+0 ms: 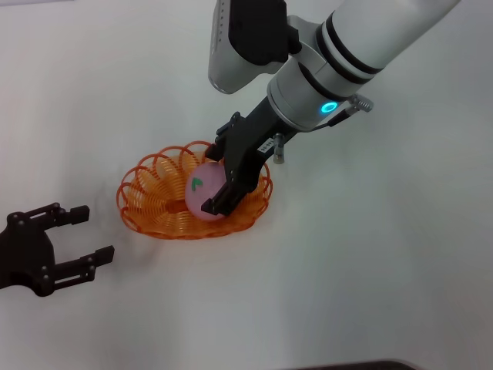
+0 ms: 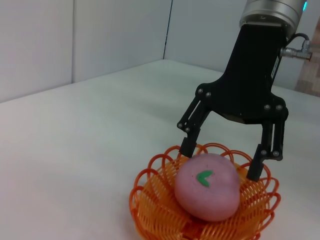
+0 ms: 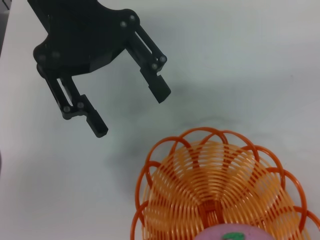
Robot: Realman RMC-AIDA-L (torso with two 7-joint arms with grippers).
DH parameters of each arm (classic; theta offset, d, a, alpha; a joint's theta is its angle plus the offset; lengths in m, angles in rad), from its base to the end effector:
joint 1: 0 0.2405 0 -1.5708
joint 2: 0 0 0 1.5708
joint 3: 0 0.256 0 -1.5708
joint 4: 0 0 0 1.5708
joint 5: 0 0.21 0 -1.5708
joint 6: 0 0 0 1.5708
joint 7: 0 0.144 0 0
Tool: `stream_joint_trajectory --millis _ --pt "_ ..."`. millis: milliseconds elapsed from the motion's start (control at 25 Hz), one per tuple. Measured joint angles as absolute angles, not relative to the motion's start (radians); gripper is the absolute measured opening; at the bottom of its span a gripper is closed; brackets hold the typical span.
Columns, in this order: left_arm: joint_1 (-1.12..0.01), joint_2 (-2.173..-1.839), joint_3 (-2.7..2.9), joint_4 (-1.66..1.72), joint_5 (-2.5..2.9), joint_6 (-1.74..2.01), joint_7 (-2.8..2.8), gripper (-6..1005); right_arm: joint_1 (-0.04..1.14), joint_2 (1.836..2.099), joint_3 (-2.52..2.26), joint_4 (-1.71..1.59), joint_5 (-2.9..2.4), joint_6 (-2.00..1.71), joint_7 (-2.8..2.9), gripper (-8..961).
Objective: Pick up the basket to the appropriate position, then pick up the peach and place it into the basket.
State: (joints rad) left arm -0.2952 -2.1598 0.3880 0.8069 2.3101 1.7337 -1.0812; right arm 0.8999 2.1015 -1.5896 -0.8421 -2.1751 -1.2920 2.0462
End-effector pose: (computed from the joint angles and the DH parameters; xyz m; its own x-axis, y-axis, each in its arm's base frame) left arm -0.3382 0.2315 0.0079 0.8548 0.3208 0.4079 0.4427 -0.8609 -0.2508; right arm 0.1181 0.3606 -0.1033 0.9656 -0.1594 0.2052 -0.1603 -0.9870 -0.0123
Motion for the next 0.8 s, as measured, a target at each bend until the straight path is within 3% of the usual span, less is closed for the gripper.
stream_joint_trajectory --millis 200,800 --pt "-0.293 -2.16 0.388 0.807 2.31 1.734 -1.081 751 0.898 2.102 -1.589 -0.843 -2.174 -1.29 2.046 960" --pt "-0.295 -2.161 0.387 0.804 2.31 1.735 -1.081 751 0.823 2.093 -1.56 -0.94 -2.143 -1.325 2.03 954"
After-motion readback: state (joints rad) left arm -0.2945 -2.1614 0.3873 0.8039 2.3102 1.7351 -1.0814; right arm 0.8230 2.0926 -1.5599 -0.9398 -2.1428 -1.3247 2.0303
